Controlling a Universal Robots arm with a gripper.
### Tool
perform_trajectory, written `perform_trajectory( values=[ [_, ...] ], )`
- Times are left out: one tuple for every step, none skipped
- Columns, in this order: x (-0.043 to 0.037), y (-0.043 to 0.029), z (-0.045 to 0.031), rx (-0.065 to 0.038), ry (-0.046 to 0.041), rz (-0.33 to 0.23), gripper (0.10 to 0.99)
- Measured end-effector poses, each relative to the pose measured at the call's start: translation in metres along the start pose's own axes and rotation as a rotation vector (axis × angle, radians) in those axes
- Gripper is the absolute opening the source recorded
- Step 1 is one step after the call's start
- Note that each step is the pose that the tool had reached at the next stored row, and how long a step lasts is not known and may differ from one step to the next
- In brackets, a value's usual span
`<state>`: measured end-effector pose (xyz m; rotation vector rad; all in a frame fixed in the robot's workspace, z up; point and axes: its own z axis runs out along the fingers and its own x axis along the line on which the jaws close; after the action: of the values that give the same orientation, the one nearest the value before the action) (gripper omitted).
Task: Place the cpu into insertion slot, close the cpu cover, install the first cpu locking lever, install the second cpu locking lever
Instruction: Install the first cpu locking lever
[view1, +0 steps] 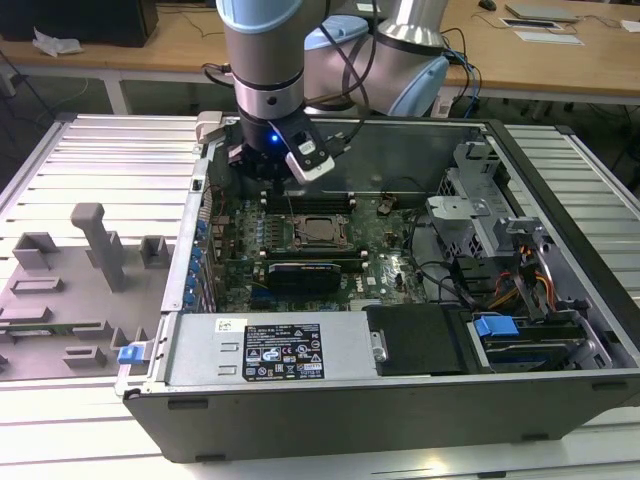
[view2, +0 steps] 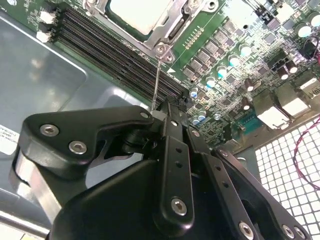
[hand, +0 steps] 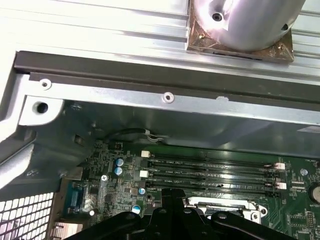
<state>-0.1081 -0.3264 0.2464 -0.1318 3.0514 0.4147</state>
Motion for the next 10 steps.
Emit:
perform_trajectory(
  values=[
    [-0.0008,-0.0001,0.0001,0.000,0.0000,0.000,0.106],
    [-0.0017,-0.0002,0.0001,0.000,0.0000,0.000,0.106],
    [-0.0033,-0.0003,0.0002,0.000,-0.0001,0.000,0.106],
    [-0.0059,-0.0005,0.0004,0.000,-0.0001,0.000,0.106],
    [-0.0078,-0.0007,0.0005,0.000,-0.0001,0.000,0.106],
    [-0.0104,-0.0010,0.0006,0.000,-0.0001,0.000,0.106],
    [-0.0152,-0.0016,0.0009,0.000,0.0001,0.000,0.106],
    [-0.0185,-0.0019,0.0012,0.000,0.0001,0.000,0.106],
    [-0.0214,-0.0023,0.0014,0.000,0.0001,0.000,0.106],
    [-0.0330,-0.0037,0.0023,0.000,0.0003,0.001,0.106]
  ],
)
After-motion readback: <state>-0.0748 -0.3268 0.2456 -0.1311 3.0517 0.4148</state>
